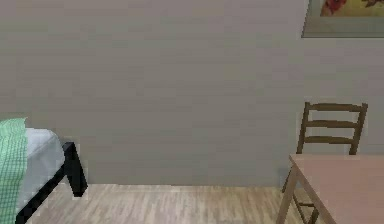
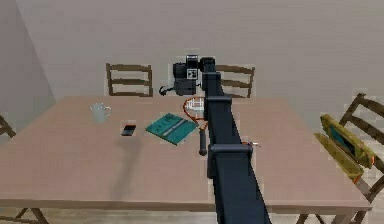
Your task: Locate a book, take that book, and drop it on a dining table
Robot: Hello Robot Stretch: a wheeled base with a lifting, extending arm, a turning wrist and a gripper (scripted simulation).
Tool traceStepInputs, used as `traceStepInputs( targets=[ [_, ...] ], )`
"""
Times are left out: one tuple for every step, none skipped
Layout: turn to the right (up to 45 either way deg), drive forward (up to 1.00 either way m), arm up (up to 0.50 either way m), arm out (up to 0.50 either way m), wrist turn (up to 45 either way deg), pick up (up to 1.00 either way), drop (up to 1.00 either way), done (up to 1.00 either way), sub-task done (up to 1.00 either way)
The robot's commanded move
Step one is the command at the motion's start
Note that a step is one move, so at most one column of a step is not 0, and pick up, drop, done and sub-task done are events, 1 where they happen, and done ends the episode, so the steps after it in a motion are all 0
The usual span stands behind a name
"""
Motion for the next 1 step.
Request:
traceStepInputs(
  targets=[
    [0.0,0.00,0.04,0.00,0.0,0.00,0.00,0.00,0.00]
  ],
)
